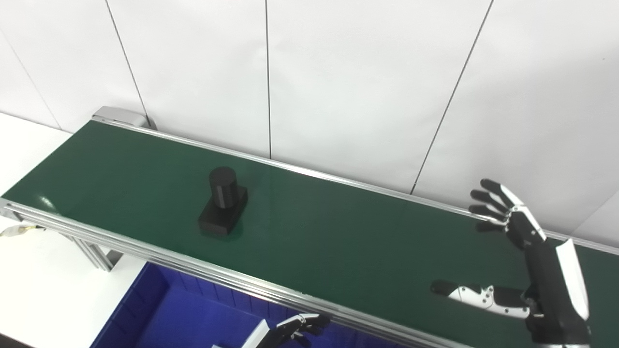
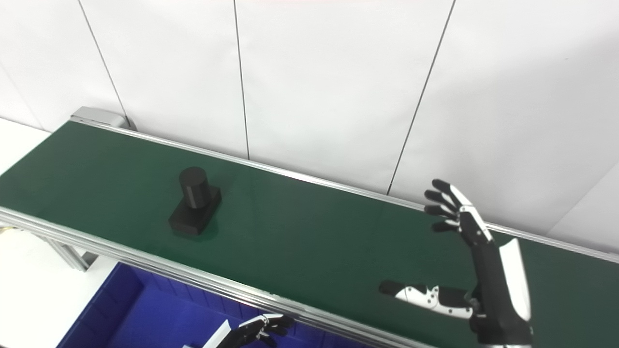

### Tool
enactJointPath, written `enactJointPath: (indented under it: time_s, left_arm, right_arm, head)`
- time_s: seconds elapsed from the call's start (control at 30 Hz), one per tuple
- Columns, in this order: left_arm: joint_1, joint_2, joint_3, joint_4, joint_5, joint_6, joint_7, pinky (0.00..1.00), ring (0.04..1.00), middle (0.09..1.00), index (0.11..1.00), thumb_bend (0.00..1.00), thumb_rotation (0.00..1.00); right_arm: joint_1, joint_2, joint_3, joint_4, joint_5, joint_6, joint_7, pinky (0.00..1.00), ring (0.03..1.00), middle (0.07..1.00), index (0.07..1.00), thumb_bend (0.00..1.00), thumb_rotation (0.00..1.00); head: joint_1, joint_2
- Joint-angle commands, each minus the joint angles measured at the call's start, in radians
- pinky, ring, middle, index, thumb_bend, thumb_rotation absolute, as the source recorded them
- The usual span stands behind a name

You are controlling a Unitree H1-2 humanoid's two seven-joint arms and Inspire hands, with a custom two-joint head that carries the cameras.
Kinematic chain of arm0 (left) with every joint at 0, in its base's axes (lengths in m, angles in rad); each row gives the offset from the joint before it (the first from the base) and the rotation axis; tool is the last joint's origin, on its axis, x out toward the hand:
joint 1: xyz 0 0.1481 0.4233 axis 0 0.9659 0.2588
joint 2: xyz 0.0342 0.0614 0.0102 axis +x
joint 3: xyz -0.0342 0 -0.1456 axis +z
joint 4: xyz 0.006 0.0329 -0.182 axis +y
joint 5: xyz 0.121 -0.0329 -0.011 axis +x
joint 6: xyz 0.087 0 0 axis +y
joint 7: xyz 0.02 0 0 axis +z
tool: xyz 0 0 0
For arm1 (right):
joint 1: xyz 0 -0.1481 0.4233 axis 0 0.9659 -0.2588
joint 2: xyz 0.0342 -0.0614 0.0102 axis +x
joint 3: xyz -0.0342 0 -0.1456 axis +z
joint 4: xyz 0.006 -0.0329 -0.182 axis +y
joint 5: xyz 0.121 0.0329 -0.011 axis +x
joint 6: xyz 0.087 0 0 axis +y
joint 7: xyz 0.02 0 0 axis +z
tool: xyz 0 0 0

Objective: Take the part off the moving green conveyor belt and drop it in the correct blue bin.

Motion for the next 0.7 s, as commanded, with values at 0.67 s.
enactJointPath:
  time_s: [0.67]
  left_arm:
    - [-0.043,0.094,-0.155,-0.104,0.102,-0.026,0.28,0.58,0.705,0.782,0.776,1.0,0.37]
  right_arm:
    - [-0.204,-0.033,0.068,0.156,-0.091,0.09,0.076,0.64,0.772,0.852,0.892,0.84,0.3]
  head:
    - [-0.03,0.03]
